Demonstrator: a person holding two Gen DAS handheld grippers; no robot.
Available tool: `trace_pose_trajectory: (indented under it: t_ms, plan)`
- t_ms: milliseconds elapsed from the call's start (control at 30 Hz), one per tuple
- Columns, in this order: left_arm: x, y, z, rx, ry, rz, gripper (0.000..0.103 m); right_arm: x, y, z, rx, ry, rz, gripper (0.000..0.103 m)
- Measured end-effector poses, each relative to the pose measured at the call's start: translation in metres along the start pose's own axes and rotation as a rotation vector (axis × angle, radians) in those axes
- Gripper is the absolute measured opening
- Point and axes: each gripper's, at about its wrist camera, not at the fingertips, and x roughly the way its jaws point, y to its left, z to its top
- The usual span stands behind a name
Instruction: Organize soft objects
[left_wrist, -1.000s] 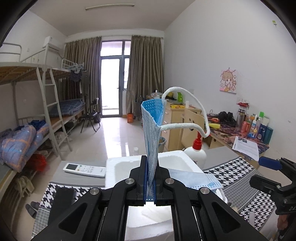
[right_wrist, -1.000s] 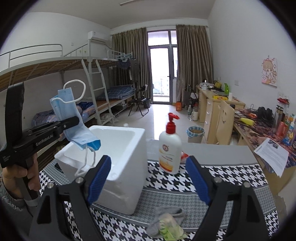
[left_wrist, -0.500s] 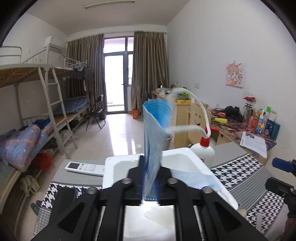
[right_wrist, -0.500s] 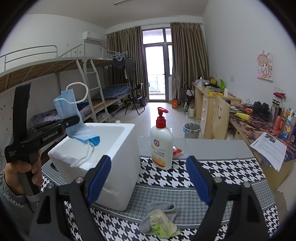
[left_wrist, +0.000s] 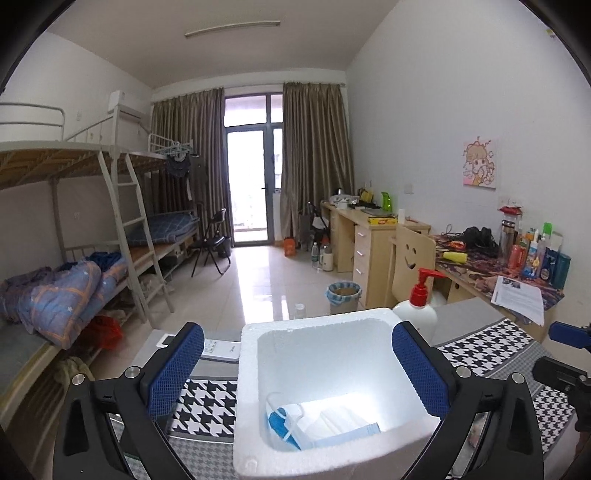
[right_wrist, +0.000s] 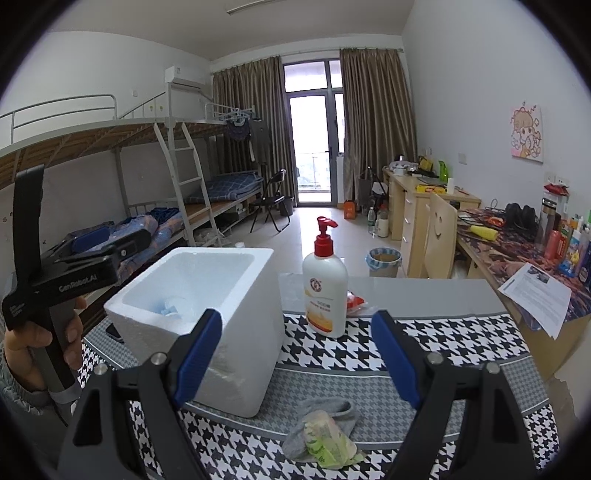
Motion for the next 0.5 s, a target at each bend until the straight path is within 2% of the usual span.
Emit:
trace_pose_trajectory:
  t_ms: [267, 300, 367, 500]
  plan:
    - [-0.037, -0.003, 0.002, 0.000, -0.036, 0.008, 0.102, -0.027, 0.009, -0.003, -0.016, -0.035, 0.013, 0.086]
    - [-0.043, -0.004, 0.001, 0.003, -0.042, 0.009, 0.102, -0.031, 0.010, -0.004, -0.017, -0.038, 0.012, 0.088]
    - [-0.053, -0.006, -0.001, 0.004, -0.051, 0.011, 0.102, -0.040, 0.012, -0.006, -0.017, -0.059, 0.003, 0.102]
    - [-0.075, -0.009, -0.009, 0.004, -0.063, 0.005, 0.102, -0.054, 0.017, -0.012, -0.030, -0.075, 0.004, 0.103]
